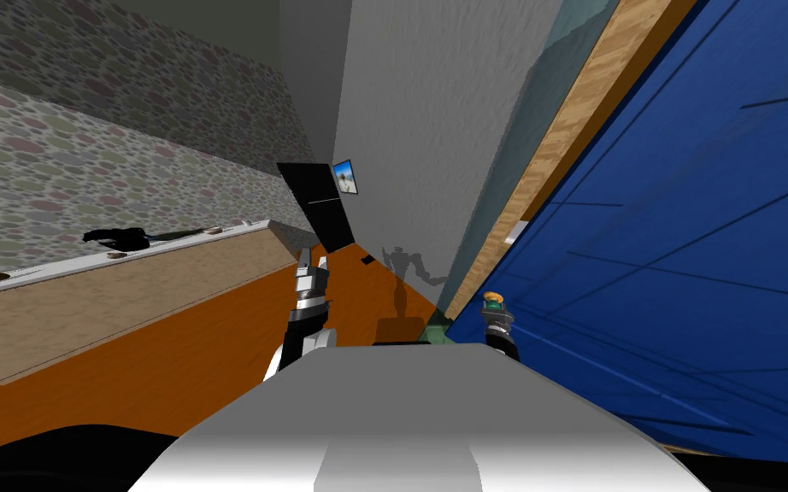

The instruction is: Pull the door open

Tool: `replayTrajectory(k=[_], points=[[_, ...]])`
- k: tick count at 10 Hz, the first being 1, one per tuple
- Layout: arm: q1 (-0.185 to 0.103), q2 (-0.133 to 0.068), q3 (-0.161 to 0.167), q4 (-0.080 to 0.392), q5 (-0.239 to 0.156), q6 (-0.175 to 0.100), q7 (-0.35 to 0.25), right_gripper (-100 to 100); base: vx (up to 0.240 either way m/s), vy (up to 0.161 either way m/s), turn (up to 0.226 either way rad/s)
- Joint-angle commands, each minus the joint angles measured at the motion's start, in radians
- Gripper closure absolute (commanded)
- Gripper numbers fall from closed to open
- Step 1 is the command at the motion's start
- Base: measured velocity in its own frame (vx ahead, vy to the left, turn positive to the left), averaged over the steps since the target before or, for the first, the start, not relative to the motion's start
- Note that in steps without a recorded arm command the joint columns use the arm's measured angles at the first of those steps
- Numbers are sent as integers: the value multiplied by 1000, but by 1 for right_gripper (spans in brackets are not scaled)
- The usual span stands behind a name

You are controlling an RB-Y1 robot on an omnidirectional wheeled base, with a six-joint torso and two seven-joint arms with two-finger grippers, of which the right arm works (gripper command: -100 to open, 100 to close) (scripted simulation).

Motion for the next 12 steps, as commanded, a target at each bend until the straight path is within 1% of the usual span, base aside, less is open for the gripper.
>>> replayTrajectory(k=[1, 2, 3, 4, 5, 6, 7, 8, 9, 11, 12], points=[[1, -1, 0, 0, -17, -2, -50, 100, -65, 2, 98], [1, -1, 0, 0, -17, -2, -67, 100, -45, -1, 52], [2, -2, 1, 0, -26, -3, -100, 100, -30, 3, 70], [2, -2, 1, 0, -26, -3, -105, 100, -26, 0, 39], [3, -4, 1, 0, -35, -3, -143, 100, -37, -1, 65], [4, -5, 1, 1, -44, -4, -169, 100, -49, 5, 93], [4, -5, 1, 1, -44, -4, -181, 100, -41, -3, 41], [4, -6, 2, 1, -54, -4, -217, 100, -40, -3, 71], [4, -6, 2, 1, -54, -4, -218, 100, -32, 1, 38], [6, -9, 2, 1, -71, -5, -282, 100, -41, 5, 70], [6, -9, 2, 1, -71, -5, -291, 100, -34, -2, 41]])
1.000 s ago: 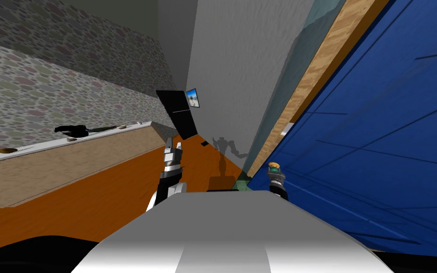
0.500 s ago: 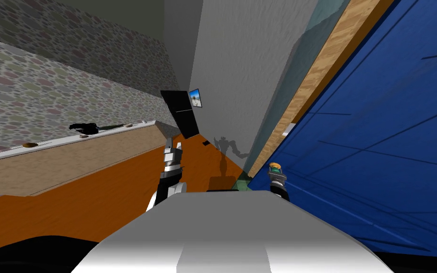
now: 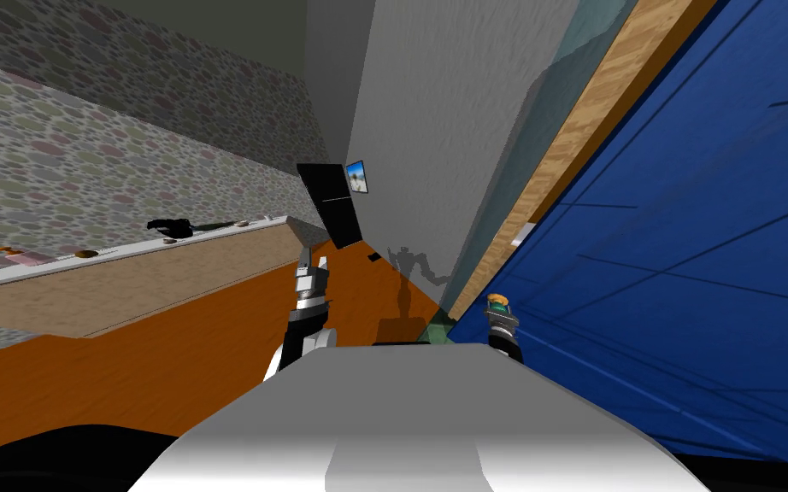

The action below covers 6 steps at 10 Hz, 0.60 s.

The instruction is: Pull the door open

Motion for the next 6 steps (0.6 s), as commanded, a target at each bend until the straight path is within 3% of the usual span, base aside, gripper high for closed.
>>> replayTrajectory(k=[1, 6], points=[[2, 1, 1, 1, -9, -1, -44, 100, -29, 4, 53], [5, -3, 2, 2, -37, -2, -167, 100, -39, 0, 62]])
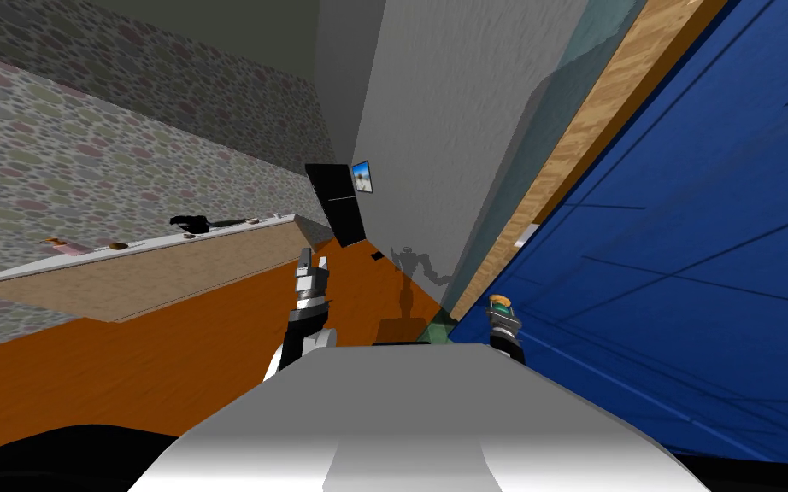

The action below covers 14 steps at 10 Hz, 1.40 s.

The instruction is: Pull the door open

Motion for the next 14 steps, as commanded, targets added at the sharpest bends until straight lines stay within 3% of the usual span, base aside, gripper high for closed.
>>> replayTrajectory(k=[1, 7, 9, 14], points=[[0, 2, 2, 3, -9, -1, -48, 100, -33, -2, 60], [3, -2, 3, 4, -37, -2, -176, 100, -32, -2, 50], [3, -4, 1, 1, -37, -2, -174, 100, -16, -1, 20], [15, -11, 61, -26, -4, 0, -214, 100, -198, 42, 51]])
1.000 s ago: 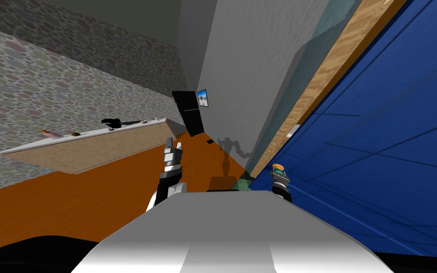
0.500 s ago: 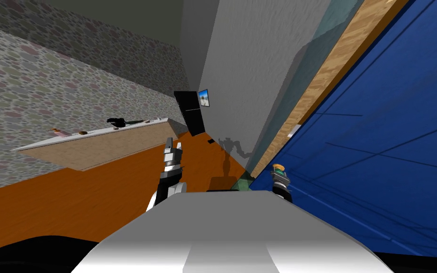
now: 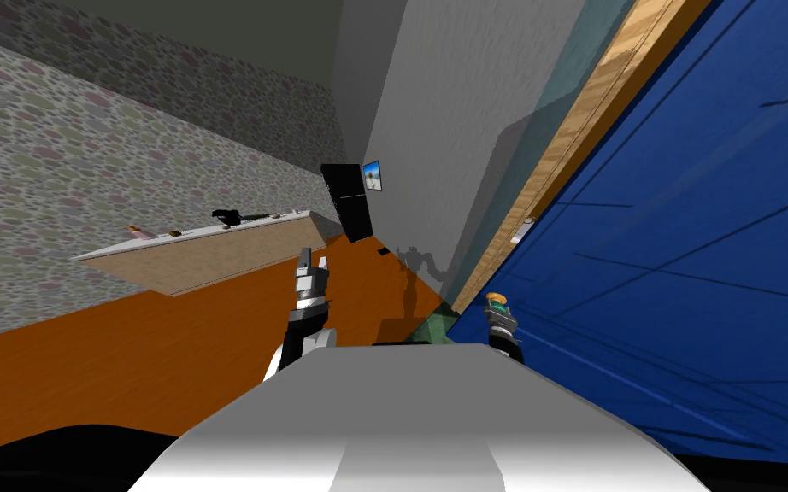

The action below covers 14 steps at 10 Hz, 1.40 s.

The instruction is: Pull the door open

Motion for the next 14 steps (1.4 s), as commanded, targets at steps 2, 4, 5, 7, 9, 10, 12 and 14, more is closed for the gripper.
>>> replayTrajectory(k=[2, 4, 5, 7, 9, 10, 12, 14], points=[[15, 2, 38, -26, 19, 6, -21, 100, -279, 11, 77], [21, -1, 63, -37, 33, 7, -36, 100, -226, 12, 64], [20, -1, 54, -35, 28, 8, -29, 100, -103, 7, 25], [30, -8, 84, -47, 44, 6, -47, 100, -180, -3, 62], [38, -16, 107, -57, 57, 2, -62, 100, -213, -11, 62], [45, -23, 125, -65, 67, -1, -74, 100, -239, 12, 78], [55, -33, 154, -78, 83, -6, -93, 100, -247, 11, 61], [63, -40, 175, -87, 95, -10, -107, 100, -218, 29, 42]])
